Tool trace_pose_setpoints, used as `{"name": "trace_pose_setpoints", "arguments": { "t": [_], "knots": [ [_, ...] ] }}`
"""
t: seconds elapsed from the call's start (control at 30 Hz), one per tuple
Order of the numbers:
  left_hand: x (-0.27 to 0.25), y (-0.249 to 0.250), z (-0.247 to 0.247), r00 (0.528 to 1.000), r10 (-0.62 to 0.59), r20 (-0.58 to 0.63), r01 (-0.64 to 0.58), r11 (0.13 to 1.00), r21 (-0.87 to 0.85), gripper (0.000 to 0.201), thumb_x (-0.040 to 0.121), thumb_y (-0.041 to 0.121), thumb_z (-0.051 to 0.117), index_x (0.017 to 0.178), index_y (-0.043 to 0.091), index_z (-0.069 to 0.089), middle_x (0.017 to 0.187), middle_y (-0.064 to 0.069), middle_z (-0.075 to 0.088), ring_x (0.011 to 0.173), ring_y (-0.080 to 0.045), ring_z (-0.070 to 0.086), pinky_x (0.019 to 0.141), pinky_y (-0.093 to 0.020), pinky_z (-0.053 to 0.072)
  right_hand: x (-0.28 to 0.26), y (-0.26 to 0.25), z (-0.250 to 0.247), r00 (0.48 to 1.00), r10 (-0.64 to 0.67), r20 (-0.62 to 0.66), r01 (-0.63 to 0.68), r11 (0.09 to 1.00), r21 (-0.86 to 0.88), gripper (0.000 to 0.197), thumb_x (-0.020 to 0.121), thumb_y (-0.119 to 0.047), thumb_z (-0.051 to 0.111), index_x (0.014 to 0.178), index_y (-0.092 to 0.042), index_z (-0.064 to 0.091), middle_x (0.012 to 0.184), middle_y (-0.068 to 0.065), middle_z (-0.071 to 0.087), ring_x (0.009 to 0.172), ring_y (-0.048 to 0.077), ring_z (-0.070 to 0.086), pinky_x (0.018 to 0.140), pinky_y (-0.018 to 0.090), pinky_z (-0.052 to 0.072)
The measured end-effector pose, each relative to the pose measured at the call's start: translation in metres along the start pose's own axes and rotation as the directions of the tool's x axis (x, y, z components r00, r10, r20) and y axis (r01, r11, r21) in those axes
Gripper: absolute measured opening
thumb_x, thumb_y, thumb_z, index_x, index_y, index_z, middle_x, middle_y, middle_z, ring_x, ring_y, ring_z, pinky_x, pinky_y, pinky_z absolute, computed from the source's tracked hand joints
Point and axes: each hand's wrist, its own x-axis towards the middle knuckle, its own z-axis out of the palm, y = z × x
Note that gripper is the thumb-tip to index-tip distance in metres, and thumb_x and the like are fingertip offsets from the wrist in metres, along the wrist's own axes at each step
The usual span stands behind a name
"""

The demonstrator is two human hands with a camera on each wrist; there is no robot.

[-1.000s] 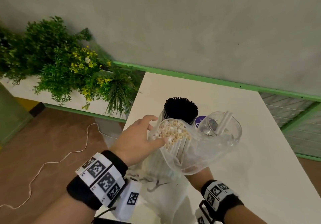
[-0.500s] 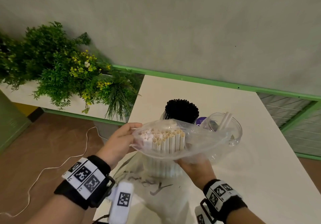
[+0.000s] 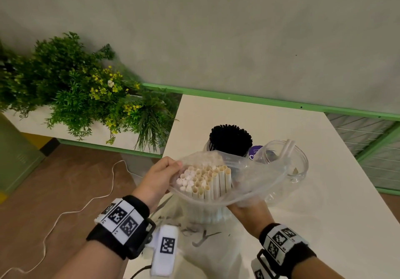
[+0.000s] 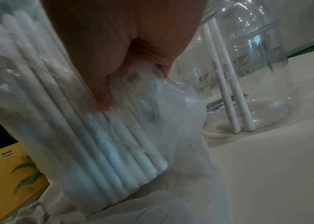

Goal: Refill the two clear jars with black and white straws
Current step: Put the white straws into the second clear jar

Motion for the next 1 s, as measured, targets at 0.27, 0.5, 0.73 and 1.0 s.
{"name": "trace_pose_setpoints", "arguments": {
  "t": [0.27,0.5,0.73,1.0],
  "knots": [
    [0.01,-0.009,-0.003,0.979,-0.186,0.077,0.19,0.981,-0.04,0.016,0.098,0.011,0.043,0.088,0.015,0.056,0.075,-0.006,0.06,0.064,-0.017,0.056,0.056,-0.025,0.047,0.006,-0.003,-0.007,0.993,-0.075,0.094,0.078,0.997,-0.029,0.02,0.084,-0.03,0.069,0.067,-0.019,0.069,0.062,-0.006,0.063,0.059,0.005,0.058,0.056,0.018,0.047],
    [-0.029,0.029,-0.013,0.995,-0.065,0.073,0.017,0.846,0.532,0.026,0.087,0.049,0.057,0.107,0.033,0.052,0.092,-0.002,0.068,0.067,-0.012,0.063,0.063,-0.025,0.046,0.005,0.002,-0.006,0.998,-0.044,0.055,0.041,0.998,0.043,0.012,0.083,-0.034,0.071,0.077,-0.023,0.072,0.074,-0.01,0.069,0.072,0.003,0.064,0.064,0.015,0.048],
    [-0.039,0.011,-0.008,0.974,-0.177,0.141,0.16,0.979,0.126,0.029,0.089,0.006,0.059,0.116,0.014,0.051,0.094,-0.018,0.063,0.071,-0.02,0.068,0.068,-0.03,0.058,0.004,-0.005,-0.004,0.999,-0.029,0.036,0.03,1.0,-0.011,0.02,0.085,-0.032,0.069,0.066,-0.026,0.062,0.067,-0.011,0.061,0.065,0.003,0.059,0.059,0.01,0.043],
    [-0.041,-0.017,-0.001,0.997,0.047,0.068,-0.078,0.802,0.592,0.052,0.08,0.008,0.068,0.119,0.034,0.043,0.1,0.004,0.057,0.081,-0.01,0.06,0.062,-0.016,0.047,0.008,-0.011,-0.005,0.996,0.024,0.09,-0.013,0.993,-0.114,0.024,0.083,-0.036,0.068,0.063,-0.03,0.057,0.068,-0.007,0.061,0.066,0.011,0.059,0.063,0.028,0.051]
  ]
}}
